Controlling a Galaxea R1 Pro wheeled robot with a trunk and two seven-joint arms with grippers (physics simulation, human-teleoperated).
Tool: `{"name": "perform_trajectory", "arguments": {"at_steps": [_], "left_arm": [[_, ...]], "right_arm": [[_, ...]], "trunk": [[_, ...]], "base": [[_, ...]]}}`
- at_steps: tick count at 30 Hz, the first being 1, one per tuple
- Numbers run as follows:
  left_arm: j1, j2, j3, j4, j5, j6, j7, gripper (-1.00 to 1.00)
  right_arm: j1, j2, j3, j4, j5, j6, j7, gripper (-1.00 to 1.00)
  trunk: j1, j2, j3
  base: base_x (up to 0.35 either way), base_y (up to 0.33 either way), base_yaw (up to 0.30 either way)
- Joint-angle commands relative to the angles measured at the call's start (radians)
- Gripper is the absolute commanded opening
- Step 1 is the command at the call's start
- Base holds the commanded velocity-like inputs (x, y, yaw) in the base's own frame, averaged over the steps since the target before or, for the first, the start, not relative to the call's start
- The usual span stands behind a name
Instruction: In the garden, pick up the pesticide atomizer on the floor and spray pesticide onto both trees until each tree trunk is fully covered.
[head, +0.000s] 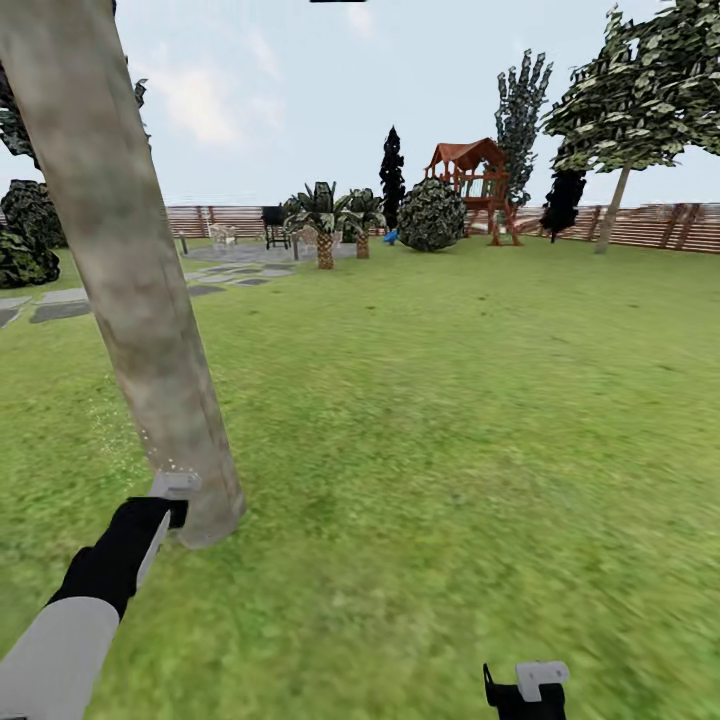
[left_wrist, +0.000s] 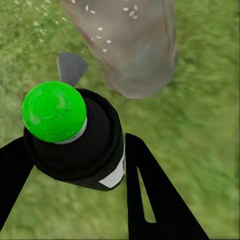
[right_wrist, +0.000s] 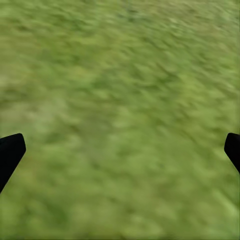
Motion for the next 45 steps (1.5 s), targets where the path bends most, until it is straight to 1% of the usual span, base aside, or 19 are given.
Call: {"name": "perform_trajectory", "arguments": {"at_steps": [1,2,4,5,6,7,9,10,11,13,17,26,31,32,34,35,36,39,45], "left_arm": [[-0.013,0.017,0.001,-0.002,-0.014,0.011,-0.064,-1.00],[-0.022,0.042,0.001,0.002,-0.015,0.012,-0.097,-1.00],[-0.034,0.108,0.002,0.007,-0.010,0.019,-0.150,-1.00],[-0.036,0.127,0.002,0.007,-0.010,0.027,-0.172,-1.00],[-0.041,0.161,0.001,0.008,-0.015,0.067,-0.253,-1.00],[-0.041,0.162,-0.003,0.008,-0.015,0.076,-0.272,-1.00],[-0.042,0.152,-0.005,0.007,-0.012,0.080,-0.282,-1.00],[-0.043,0.137,-0.007,0.001,-0.011,0.085,-0.284,-1.00],[-0.045,0.113,-0.009,-0.005,-0.013,0.109,-0.285,-1.00],[-0.061,0.094,-0.009,-0.022,-0.012,0.183,-0.287,-1.00],[-0.068,0.104,-0.006,-0.031,-0.014,0.220,-0.289,-1.00],[-0.059,0.099,-0.007,-0.031,-0.016,0.220,-0.288,-1.00],[-0.060,0.103,0.001,-0.031,-0.018,0.218,-0.283,-1.00],[-0.058,0.109,0.003,-0.030,-0.019,0.217,-0.279,-1.00],[-0.056,0.144,0.004,-0.029,-0.019,0.217,-0.278,-1.00],[-0.055,0.157,0.004,-0.029,-0.019,0.217,-0.277,-1.00],[-0.054,0.178,0.004,-0.028,-0.019,0.217,-0.277,-1.00],[-0.055,0.183,0.005,-0.030,-0.016,0.216,-0.276,-1.00],[-0.091,0.175,0.004,-0.029,-0.013,0.222,-0.276,-1.00]], "right_arm": [[-0.001,0.000,0.008,0.001,0.005,-0.001,-0.010,1.00],[-0.001,0.000,0.008,0.001,0.005,-0.001,-0.010,1.00],[-0.001,0.000,0.008,0.001,0.005,-0.001,-0.010,1.00],[-0.001,0.000,0.008,0.001,0.005,-0.001,-0.010,1.00],[-0.001,0.001,0.008,0.001,0.005,-0.001,-0.010,1.00],[-0.001,0.001,0.008,0.001,0.005,-0.001,-0.010,1.00],[-0.001,0.001,0.008,0.000,0.005,-0.001,-0.010,1.00],[-0.001,0.001,0.008,0.000,0.005,-0.001,-0.010,1.00],[-0.001,0.001,0.008,-0.001,0.005,-0.001,-0.010,1.00],[-0.001,0.001,0.008,-0.001,0.005,-0.001,-0.010,1.00],[-0.001,0.001,0.008,-0.001,0.005,-0.001,-0.010,1.00],[-0.001,0.001,0.008,0.001,0.005,-0.001,-0.010,1.00],[-0.001,0.001,0.008,0.001,0.005,-0.001,-0.010,1.00],[-0.001,0.001,0.008,0.000,0.005,-0.001,-0.010,1.00],[-0.001,0.001,0.008,0.000,0.005,-0.001,-0.010,1.00],[-0.001,0.001,0.008,0.000,0.005,-0.001,-0.010,1.00],[-0.001,0.001,0.008,0.000,0.005,-0.001,-0.010,1.00],[-0.001,0.001,0.008,0.000,0.005,-0.001,-0.010,1.00],[-0.001,0.001,0.008,0.000,0.005,-0.001,-0.010,1.00]], "trunk": [[0.000,0.000,-0.001],[0.000,0.000,-0.001],[0.000,0.000,-0.001],[0.000,0.000,-0.001],[0.000,0.000,-0.001],[0.000,0.000,-0.001],[0.000,0.000,-0.001],[0.000,0.000,-0.001],[0.000,0.000,-0.001],[0.000,0.000,-0.001],[0.000,0.000,-0.001],[0.000,0.000,-0.001],[0.000,0.000,-0.001],[0.000,0.000,-0.001],[0.000,0.000,-0.001],[0.000,0.000,-0.001],[0.000,0.000,-0.001],[0.000,0.000,-0.001],[0.000,0.000,-0.001]], "base": [[0.000,0.000,0.000],[0.000,0.000,0.000],[0.000,0.000,0.000],[0.000,0.000,0.000],[0.000,0.000,0.000],[0.000,0.000,0.000],[0.000,0.000,0.000],[0.000,0.000,0.054],[0.000,0.000,0.178],[0.000,0.000,0.241],[0.000,0.000,0.237],[0.195,-0.130,0.017],[0.239,-0.166,0.022],[0.237,-0.172,0.203],[0.237,-0.172,0.255],[0.232,-0.155,0.268],[0.083,-0.044,0.276],[0.025,-0.013,0.278],[0.002,-0.001,0.267]]}}
